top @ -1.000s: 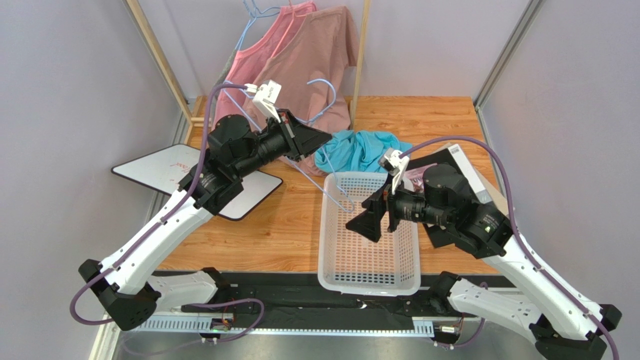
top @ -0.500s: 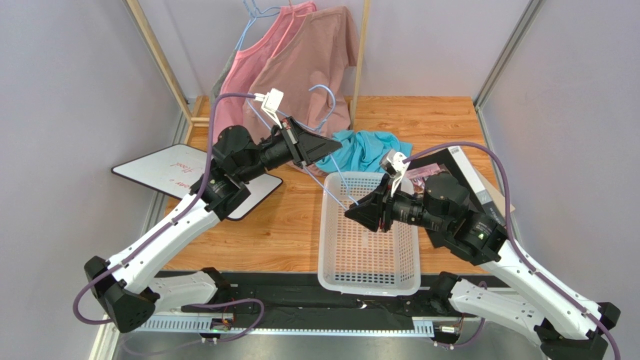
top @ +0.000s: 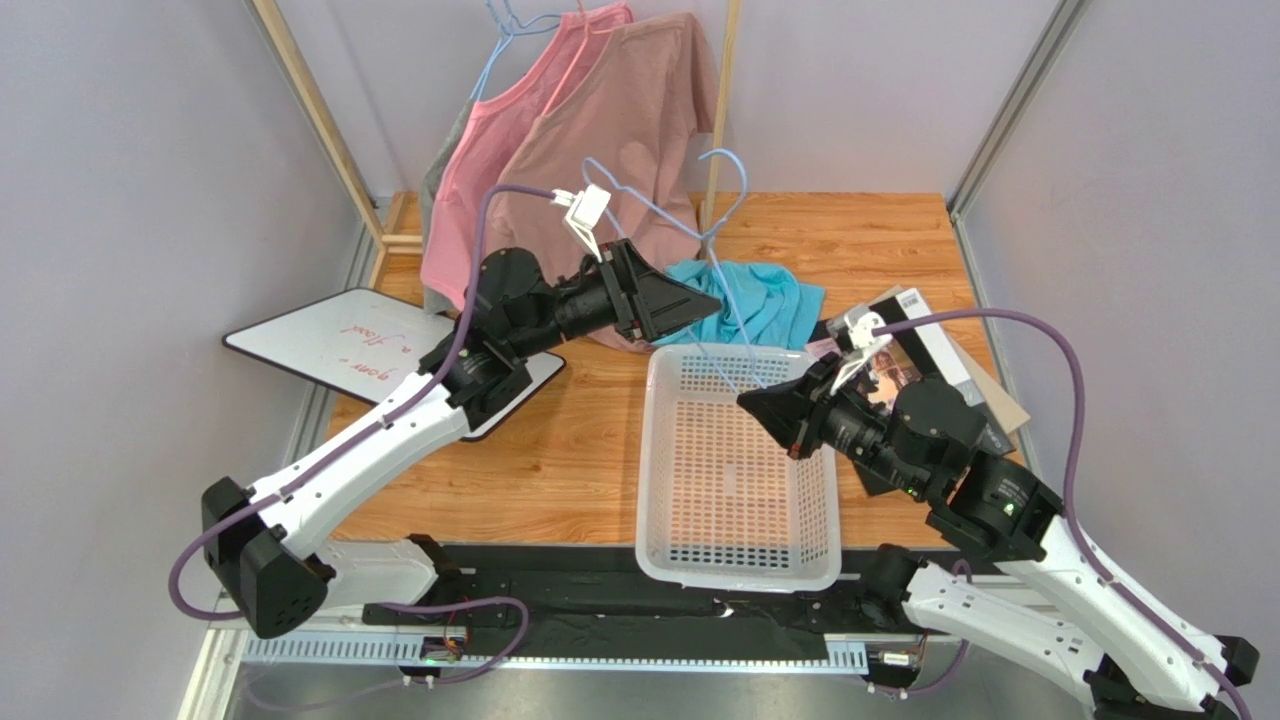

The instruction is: Remove the t-shirt from the hanger

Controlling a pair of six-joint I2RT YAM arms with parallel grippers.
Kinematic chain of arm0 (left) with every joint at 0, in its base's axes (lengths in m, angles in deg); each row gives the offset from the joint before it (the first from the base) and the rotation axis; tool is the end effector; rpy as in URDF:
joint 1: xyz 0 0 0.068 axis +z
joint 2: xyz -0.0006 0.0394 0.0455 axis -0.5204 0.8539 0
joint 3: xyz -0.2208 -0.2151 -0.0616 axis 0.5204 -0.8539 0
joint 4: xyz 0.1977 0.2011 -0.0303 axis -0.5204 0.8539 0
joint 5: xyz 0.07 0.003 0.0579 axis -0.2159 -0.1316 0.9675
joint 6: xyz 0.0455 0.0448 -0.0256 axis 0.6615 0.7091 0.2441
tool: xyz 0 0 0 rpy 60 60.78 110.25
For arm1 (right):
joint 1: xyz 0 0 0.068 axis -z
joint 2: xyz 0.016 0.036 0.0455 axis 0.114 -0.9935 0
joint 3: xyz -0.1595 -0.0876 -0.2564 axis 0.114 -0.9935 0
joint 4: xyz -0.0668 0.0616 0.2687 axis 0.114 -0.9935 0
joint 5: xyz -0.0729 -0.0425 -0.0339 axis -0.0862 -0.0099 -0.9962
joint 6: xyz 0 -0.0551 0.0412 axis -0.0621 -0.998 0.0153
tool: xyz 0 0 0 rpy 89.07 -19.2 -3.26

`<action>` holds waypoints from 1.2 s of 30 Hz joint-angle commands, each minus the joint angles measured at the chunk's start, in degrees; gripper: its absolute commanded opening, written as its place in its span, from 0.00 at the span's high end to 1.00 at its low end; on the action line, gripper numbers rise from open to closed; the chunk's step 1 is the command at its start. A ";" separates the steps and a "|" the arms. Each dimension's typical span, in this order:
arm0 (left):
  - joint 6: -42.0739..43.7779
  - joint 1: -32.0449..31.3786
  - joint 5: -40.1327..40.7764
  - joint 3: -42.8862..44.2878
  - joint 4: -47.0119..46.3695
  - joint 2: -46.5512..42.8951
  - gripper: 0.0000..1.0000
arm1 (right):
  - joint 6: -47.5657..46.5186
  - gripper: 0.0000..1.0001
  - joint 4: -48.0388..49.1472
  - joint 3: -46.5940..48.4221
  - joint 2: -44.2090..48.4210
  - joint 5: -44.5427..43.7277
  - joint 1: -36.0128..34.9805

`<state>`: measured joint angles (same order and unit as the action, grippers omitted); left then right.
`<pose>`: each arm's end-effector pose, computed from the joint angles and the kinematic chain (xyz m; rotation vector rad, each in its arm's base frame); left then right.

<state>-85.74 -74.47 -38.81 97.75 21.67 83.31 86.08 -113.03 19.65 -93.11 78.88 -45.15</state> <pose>0.2186 -0.2349 0.4598 0.2066 1.6877 -1.6577 0.0880 0.1100 0.4032 -0.4924 1.7927 0.8793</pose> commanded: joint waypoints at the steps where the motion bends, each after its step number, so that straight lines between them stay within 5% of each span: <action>1: 11.83 -0.22 3.26 -1.23 7.13 -7.73 0.19 | 1.00 1.00 -3.49 5.26 -0.59 -11.41 -0.42; 8: 21.70 -0.22 9.76 -8.78 20.85 -25.46 0.21 | -4.53 1.00 1.84 12.12 -11.90 -22.13 -0.33; 19: 18.19 -0.22 7.84 -24.43 21.57 -43.24 0.25 | -12.89 1.00 13.81 26.10 -34.51 -43.05 1.16; 36: 25.13 -0.22 11.53 -25.41 29.74 -53.00 0.26 | -13.33 1.00 23.57 39.63 -52.01 -35.33 9.95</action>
<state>-64.19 -74.51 -29.13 71.28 48.40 31.85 72.10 -94.02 54.49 -143.00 41.94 -35.91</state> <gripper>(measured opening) 0.738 0.007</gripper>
